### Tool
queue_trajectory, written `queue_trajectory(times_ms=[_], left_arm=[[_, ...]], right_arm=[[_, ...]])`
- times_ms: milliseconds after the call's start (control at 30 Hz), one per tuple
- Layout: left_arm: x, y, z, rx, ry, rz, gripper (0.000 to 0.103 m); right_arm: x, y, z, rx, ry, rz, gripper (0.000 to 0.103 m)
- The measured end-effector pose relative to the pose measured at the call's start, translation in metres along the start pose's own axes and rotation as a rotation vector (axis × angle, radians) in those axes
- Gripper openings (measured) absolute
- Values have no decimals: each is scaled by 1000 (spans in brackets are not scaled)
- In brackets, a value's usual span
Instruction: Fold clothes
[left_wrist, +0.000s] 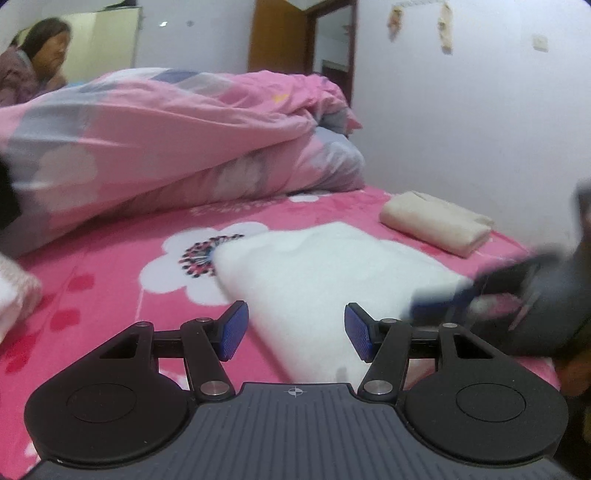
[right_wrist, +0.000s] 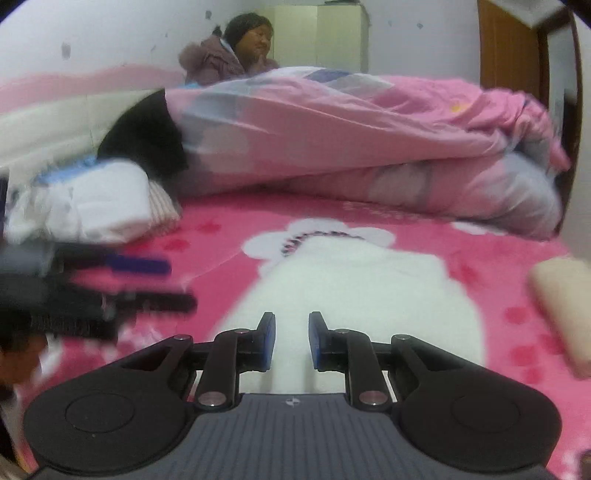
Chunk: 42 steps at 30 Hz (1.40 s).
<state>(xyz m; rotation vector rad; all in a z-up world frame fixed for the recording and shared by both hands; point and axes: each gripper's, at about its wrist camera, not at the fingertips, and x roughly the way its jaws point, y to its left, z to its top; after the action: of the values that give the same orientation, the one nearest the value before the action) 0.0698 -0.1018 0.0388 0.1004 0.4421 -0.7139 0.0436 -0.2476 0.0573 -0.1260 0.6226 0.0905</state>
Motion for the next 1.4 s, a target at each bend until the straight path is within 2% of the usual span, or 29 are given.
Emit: queue_trajectory(times_ms=[33, 100, 233, 467, 567, 633, 667, 933, 1000, 1167, 1300, 1400], left_arm=[[5, -4, 1, 9, 3, -2, 58], [16, -11, 5, 34, 19, 5, 58], [33, -25, 14, 99, 17, 2, 58], [70, -53, 30, 230, -5, -5, 58], [88, -59, 32, 229, 14, 8, 58], [99, -61, 31, 221, 36, 18, 58], [103, -62, 29, 220, 47, 23, 58], [117, -69, 15, 203, 34, 60, 58], [118, -70, 14, 203, 28, 67, 58], [123, -74, 12, 207, 17, 85, 59], [123, -78, 17, 226, 22, 94, 59], [120, -81, 25, 248, 21, 90, 58]], right_arm=[[7, 1, -12, -23, 29, -42, 20], [13, 2, -31, -25, -23, -60, 20], [-15, 0, -24, 75, -90, -52, 21], [-66, -51, -71, 473, -218, -63, 23], [-77, -75, -84, 591, -279, -22, 28], [-77, -80, -85, 582, -293, -43, 32], [-77, -81, -83, 566, -301, -68, 38], [-45, -92, -100, 593, -241, -60, 38], [-46, -94, -103, 610, -258, -47, 36], [-49, -85, -107, 540, -285, -80, 31], [-46, -95, -111, 590, -285, -52, 29], [-49, -99, -113, 618, -297, -19, 32]])
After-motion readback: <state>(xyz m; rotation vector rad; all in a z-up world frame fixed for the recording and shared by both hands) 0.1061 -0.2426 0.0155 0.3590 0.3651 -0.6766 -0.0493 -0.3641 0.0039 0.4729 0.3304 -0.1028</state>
